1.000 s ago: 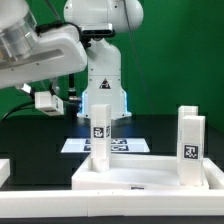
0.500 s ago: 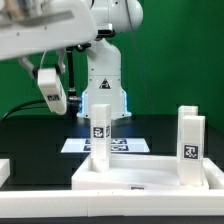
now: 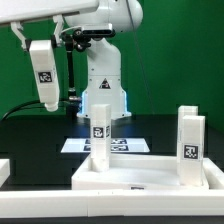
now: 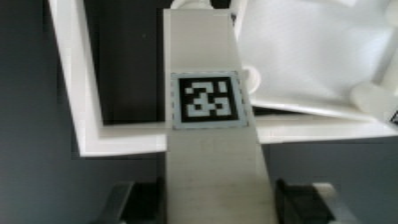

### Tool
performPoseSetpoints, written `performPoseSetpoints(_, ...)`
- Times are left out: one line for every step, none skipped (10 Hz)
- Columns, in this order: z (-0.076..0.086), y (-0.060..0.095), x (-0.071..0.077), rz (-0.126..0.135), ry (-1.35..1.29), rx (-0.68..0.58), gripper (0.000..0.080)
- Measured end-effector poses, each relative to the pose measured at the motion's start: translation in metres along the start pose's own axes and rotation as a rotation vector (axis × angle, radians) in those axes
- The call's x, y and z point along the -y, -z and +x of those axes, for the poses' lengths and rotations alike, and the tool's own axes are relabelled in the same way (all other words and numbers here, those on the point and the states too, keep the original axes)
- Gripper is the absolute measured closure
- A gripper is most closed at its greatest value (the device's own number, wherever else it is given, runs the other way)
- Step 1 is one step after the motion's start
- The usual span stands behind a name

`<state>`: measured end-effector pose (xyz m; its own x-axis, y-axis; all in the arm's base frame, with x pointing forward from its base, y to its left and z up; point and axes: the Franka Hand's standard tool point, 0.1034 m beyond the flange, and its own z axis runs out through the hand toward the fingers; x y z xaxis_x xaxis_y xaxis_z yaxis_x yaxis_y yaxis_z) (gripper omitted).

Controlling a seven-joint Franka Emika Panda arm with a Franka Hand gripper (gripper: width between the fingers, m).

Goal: Assemble desk

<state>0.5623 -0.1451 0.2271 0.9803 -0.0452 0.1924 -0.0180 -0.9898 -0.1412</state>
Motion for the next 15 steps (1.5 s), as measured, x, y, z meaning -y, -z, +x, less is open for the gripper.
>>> performPoseSetpoints(0.003, -0.004, 0.000, -0.021, -0.019, -0.053, 0.0509)
performPoseSetpoints(0.013, -0.014, 0.009, -0.056, -0.034, -0.136, 0.0509)
performPoseSetpoints(0.020, -0.023, 0.019, -0.086, -0.043, -0.211, 0.0509)
performPoseSetpoints(0.028, -0.028, 0.028, -0.118, -0.064, -0.284, 0.0509)
performPoseSetpoints(0.034, -0.030, 0.041, -0.138, -0.047, -0.320, 0.0509)
performPoseSetpoints(0.028, -0.022, 0.027, -0.242, -0.024, -0.425, 0.0509)
performPoseSetpoints(0.020, -0.024, 0.031, -0.245, -0.053, -0.438, 0.0509)
performPoseSetpoints(0.024, -0.021, 0.037, -0.240, -0.040, -0.446, 0.0509)
performPoseSetpoints(0.025, -0.021, 0.036, -0.239, -0.044, -0.445, 0.0509)
performPoseSetpoints(0.024, -0.022, 0.041, -0.228, -0.061, -0.445, 0.0509)
performPoseSetpoints(0.024, -0.021, 0.059, -0.185, -0.087, -0.439, 0.0509)
performPoseSetpoints(0.029, -0.017, 0.083, -0.114, -0.111, -0.418, 0.0509)
performPoseSetpoints(0.033, -0.017, 0.108, -0.081, -0.132, -0.425, 0.0509)
performPoseSetpoints(0.032, -0.027, 0.127, -0.060, -0.146, -0.413, 0.0509)
performPoseSetpoints(0.035, -0.034, 0.135, -0.034, -0.165, -0.380, 0.0509)
